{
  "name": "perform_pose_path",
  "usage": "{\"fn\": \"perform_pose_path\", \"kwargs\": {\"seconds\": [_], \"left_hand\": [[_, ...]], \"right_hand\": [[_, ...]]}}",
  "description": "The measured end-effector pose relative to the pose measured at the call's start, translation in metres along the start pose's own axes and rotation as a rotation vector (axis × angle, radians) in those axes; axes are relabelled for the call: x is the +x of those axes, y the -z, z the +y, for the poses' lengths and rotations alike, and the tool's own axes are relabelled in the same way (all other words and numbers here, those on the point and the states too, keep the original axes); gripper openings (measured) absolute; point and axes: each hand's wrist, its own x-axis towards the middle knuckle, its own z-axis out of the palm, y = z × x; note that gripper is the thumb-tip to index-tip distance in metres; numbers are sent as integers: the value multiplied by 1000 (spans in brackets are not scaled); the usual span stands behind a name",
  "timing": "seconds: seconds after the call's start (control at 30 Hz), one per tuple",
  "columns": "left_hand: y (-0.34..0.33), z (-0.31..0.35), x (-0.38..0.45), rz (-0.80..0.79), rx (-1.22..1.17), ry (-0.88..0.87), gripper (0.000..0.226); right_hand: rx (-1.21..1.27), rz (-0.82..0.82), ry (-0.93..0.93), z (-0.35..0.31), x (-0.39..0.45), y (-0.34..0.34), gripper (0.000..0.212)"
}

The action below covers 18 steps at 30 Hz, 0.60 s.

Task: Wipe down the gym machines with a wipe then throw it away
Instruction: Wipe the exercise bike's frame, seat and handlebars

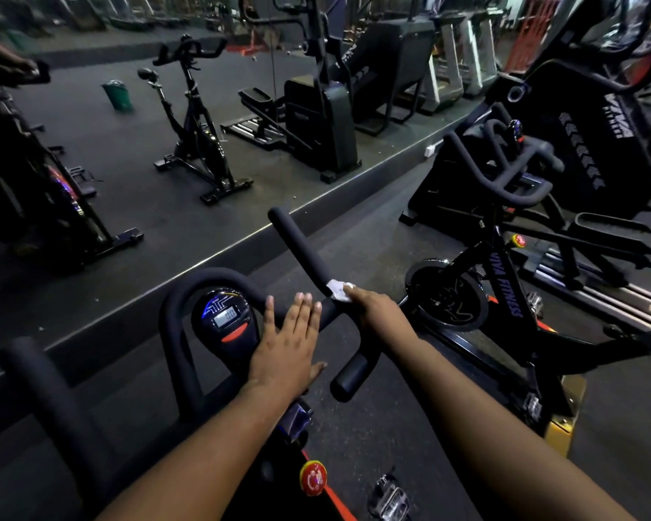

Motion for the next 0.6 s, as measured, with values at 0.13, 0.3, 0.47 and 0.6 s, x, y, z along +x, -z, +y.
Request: {"fn": "perform_pose_path", "kwargs": {"seconds": [0.13,0.3,0.47,0.6], "left_hand": [[0,-1,0,-7,-4,1,100],[0,1,0,-21,-5,3,98],[0,2,1,-31,30,14,98],[-1,0,0,-28,29,8,95]], "right_hand": [[-112,-108,53,4,-8,7,51],[-354,-287,181,4,-39,34,56],[-380,-296,462,9,-1,36,43],[-236,-246,504,28,-23,24,43]]}}
